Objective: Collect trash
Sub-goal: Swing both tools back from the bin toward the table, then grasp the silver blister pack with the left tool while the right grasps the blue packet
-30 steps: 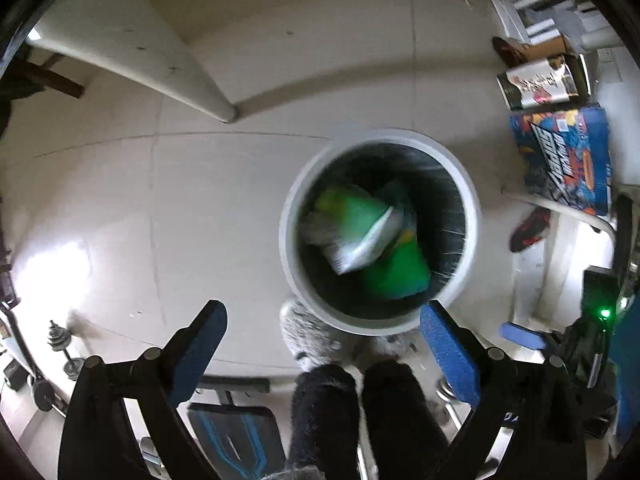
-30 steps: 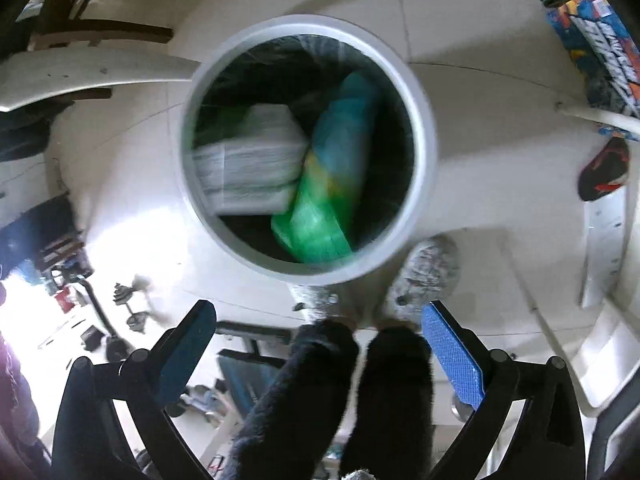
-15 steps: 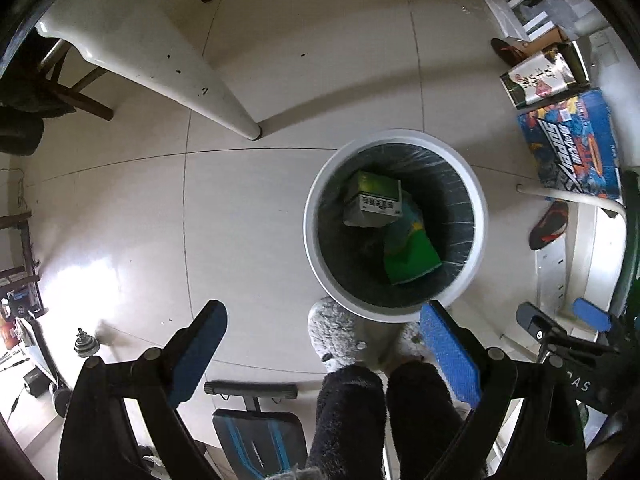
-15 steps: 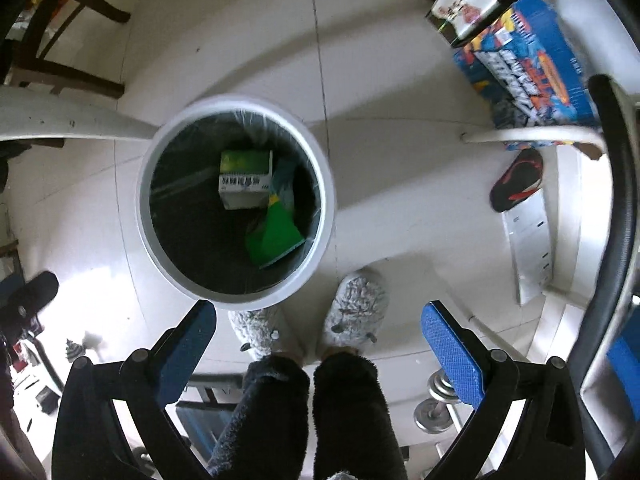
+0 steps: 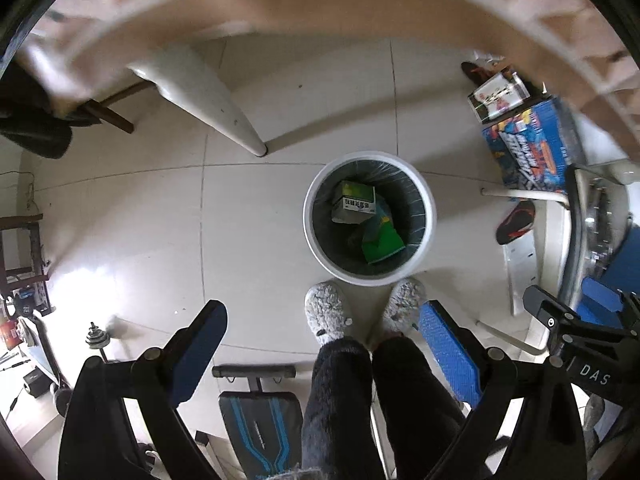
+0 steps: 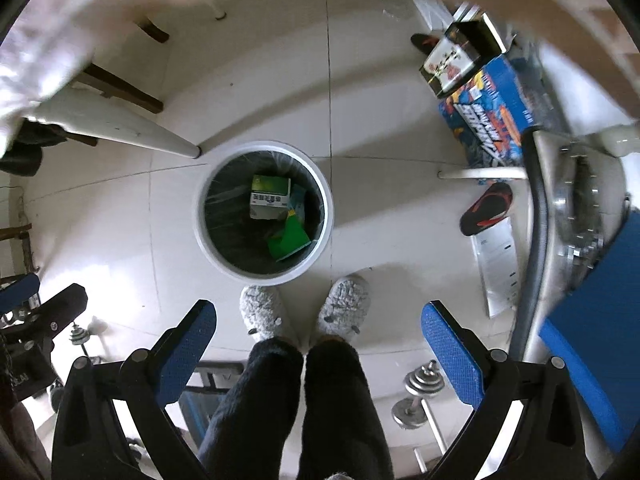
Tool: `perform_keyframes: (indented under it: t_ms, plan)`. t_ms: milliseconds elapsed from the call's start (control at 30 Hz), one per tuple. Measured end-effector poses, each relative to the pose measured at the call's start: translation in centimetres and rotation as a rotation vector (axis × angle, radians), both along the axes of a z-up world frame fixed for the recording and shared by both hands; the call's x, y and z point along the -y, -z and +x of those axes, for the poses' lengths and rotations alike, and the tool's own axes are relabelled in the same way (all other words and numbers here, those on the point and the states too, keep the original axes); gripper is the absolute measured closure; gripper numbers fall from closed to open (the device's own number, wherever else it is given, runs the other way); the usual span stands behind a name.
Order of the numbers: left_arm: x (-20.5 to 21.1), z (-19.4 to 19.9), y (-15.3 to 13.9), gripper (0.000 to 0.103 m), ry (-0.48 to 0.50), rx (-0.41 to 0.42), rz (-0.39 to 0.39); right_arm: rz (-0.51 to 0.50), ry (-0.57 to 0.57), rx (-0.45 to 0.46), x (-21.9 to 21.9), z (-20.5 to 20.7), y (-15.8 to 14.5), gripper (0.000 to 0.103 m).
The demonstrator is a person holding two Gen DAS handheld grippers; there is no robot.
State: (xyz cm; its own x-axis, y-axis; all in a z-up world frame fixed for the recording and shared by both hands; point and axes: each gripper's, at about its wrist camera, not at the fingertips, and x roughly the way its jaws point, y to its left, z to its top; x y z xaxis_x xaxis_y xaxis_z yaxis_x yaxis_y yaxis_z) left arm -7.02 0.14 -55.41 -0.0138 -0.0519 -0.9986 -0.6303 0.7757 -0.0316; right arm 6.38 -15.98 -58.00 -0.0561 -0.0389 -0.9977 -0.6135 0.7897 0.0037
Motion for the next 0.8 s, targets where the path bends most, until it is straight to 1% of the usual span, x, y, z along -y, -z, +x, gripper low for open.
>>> perform_keyframes:
  t_ms: [67,100,167,233,267,300,400,467,500,567,600,633,667,700,767,800]
  plan:
    - [0.0,-0.7,-2.9,0.004,-0.007,0.018,0.003,0.008,0.009,-0.005,0.1,-0.4,-2.8,0.0]
    - [-0.1,-1.1,-4.9,0.004,-0.009,0.028,0.008,0.015,0.014,-0.003,0.1,-0.6,-4.9,0.0]
    - [-0.1,-1.4,-7.4,0.004,-0.017,0.043,0.017,0.03,0.026,-0.005,0.0,-0.9,-7.7,0.0]
    - [-0.4,-1.6,-10.4,0.004,-0.029,0.059,0.036,0.053,0.048,-0.007,-0.2,-0.8,-11.2,0.0]
    - [-0.6,-1.6,-11.7,0.004,-0.035,0.066,0.047,0.067,0.065,-0.006,-0.3,-0.6,-12.6,0.0]
    - [-0.8,-1.3,-13.0,0.004,-0.042,0.082,0.06,0.096,0.093,-0.002,-0.4,0.0,-14.7,0.0]
    - [-1.5,0.6,-15.9,0.004,-0.056,0.112,0.102,0.145,0.165,0.024,-0.6,2.6,-18.6,0.0]
    - [-2.0,2.7,-17.5,0.004,-0.054,0.135,0.133,0.174,0.206,0.055,-0.7,6.2,-21.3,0.0]
    - [-2.4,4.0,-18.1,0.004,-0.056,0.14,0.151,0.179,0.217,0.07,-0.8,7.4,-22.1,0.0]
    - [-3.1,6.6,-18.9,0.004,-0.062,0.154,0.177,0.185,0.231,0.109,-1.1,11.7,-23.8,0.0]
    - [-3.7,8.6,-19.2,0.004,-0.069,0.156,0.195,0.189,0.234,0.131,-1.4,14.0,-24.6,0.0]
    - [-4.1,9.6,-19.3,0.004,-0.077,0.158,0.198,0.184,0.233,0.155,-1.9,16.7,-25.1,0.0]
    - [-4.9,11.0,-19.4,0.004,-0.089,0.161,0.197,0.177,0.233,0.169,-2.3,18.8,-25.5,0.0]
    - [-5.6,12.6,-19.2,0.004,-0.109,0.156,0.195,0.174,0.232,0.173,-3.2,21.9,-25.6,0.0]
    - [-7.7,16.1,-18.3,0.004,-0.168,0.133,0.155,0.158,0.225,0.163,-5.0,26.4,-25.1,0.0]
    - [-8.4,17.3,-18.1,0.005,-0.193,0.12,0.136,0.155,0.222,0.153,-5.7,28.0,-24.8,0.0]
